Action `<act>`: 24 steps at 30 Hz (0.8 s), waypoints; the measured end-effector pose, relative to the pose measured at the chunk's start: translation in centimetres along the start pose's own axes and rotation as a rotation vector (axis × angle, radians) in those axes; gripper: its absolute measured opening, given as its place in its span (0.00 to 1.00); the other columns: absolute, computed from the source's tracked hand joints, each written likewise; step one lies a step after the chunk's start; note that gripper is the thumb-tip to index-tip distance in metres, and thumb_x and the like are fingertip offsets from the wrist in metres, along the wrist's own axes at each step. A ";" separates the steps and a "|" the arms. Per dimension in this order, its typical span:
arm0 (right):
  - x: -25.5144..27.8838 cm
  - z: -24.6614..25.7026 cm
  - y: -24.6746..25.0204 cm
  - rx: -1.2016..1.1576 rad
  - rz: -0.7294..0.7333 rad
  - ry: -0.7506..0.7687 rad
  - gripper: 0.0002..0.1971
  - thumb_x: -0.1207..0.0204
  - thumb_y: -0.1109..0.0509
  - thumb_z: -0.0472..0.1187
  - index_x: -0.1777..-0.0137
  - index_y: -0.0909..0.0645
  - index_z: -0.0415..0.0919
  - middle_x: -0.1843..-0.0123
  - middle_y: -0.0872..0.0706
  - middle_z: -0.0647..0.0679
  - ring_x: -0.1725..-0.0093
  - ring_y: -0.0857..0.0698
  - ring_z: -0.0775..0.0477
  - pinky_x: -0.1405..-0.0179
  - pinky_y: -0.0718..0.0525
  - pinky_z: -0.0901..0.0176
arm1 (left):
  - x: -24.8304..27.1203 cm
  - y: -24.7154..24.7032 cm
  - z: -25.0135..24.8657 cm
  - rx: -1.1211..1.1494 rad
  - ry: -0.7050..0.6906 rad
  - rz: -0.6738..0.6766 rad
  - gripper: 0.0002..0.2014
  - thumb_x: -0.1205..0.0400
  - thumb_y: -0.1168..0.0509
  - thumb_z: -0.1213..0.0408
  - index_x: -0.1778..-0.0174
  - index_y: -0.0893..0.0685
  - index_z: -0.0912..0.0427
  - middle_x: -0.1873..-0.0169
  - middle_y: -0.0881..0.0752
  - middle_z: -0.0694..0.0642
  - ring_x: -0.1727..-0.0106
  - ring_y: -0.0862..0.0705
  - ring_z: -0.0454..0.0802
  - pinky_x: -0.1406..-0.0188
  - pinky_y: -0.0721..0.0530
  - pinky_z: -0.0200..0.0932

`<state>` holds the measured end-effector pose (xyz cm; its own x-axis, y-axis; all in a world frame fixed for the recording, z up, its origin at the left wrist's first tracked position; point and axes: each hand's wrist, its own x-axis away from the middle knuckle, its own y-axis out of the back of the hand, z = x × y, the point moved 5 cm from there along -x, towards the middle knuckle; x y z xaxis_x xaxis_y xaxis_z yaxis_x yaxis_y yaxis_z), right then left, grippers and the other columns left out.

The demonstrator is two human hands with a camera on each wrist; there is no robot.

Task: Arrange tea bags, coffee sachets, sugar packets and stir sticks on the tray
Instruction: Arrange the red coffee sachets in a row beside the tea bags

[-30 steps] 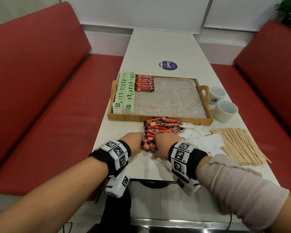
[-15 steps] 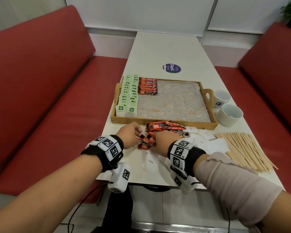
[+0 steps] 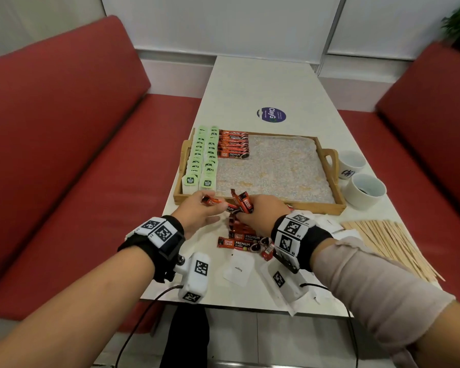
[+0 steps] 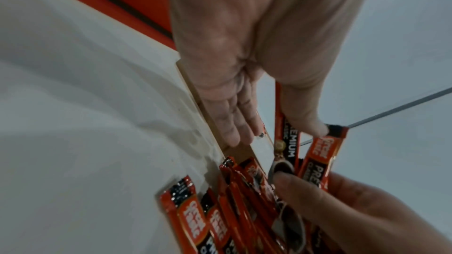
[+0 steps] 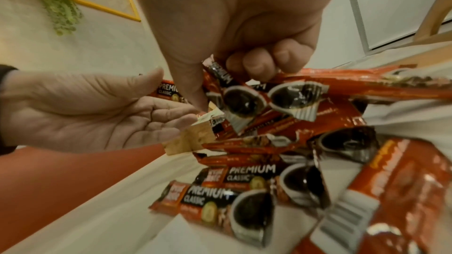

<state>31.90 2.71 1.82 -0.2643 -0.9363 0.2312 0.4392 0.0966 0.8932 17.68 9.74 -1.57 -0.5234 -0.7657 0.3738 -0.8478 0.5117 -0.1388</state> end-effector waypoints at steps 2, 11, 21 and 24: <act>-0.5 -0.1 0.1 -0.040 -0.006 0.000 0.09 0.25 0.33 0.55 0.53 0.19 0.51 0.60 0.15 0.51 0.59 0.15 0.47 0.60 0.18 0.58 | -0.1 -0.6 -0.1 0.019 -0.002 0.061 0.19 0.19 0.34 0.65 0.32 0.26 0.58 0.39 0.17 0.59 0.38 0.17 0.52 0.46 0.16 0.43; -2.3 -0.6 1.3 -0.111 -0.046 -0.002 0.12 0.24 0.33 0.57 0.58 0.23 0.49 0.68 0.21 0.55 0.65 0.20 0.50 0.71 0.28 0.61 | -1.8 -1.5 -2.8 0.173 -0.194 -0.058 0.13 0.12 0.45 0.63 0.42 0.18 0.64 0.55 0.12 0.56 0.53 0.14 0.54 0.49 0.13 0.52; -4.3 0.1 4.2 -0.474 -0.124 0.040 0.09 0.24 0.29 0.50 0.54 0.17 0.45 0.63 0.13 0.51 0.62 0.15 0.52 0.64 0.19 0.62 | -3.3 -3.5 -3.9 0.064 -0.019 0.081 0.13 0.11 0.49 0.58 0.45 0.19 0.56 0.53 0.15 0.55 0.52 0.15 0.50 0.55 0.16 0.45; -5.0 1.2 4.6 -0.470 -0.113 0.089 0.12 0.22 0.32 0.51 0.48 0.16 0.44 0.54 0.11 0.46 0.54 0.14 0.48 0.53 0.17 0.57 | -3.3 -4.5 -4.1 0.138 0.058 0.187 0.18 0.11 0.52 0.54 0.34 0.23 0.58 0.41 0.15 0.62 0.44 0.14 0.57 0.49 0.14 0.53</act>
<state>34.28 8.24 5.25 -0.2673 -0.9593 0.0913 0.7573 -0.1505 0.6355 23.54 11.55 1.63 -0.6703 -0.6364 0.3817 -0.7420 0.5817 -0.3332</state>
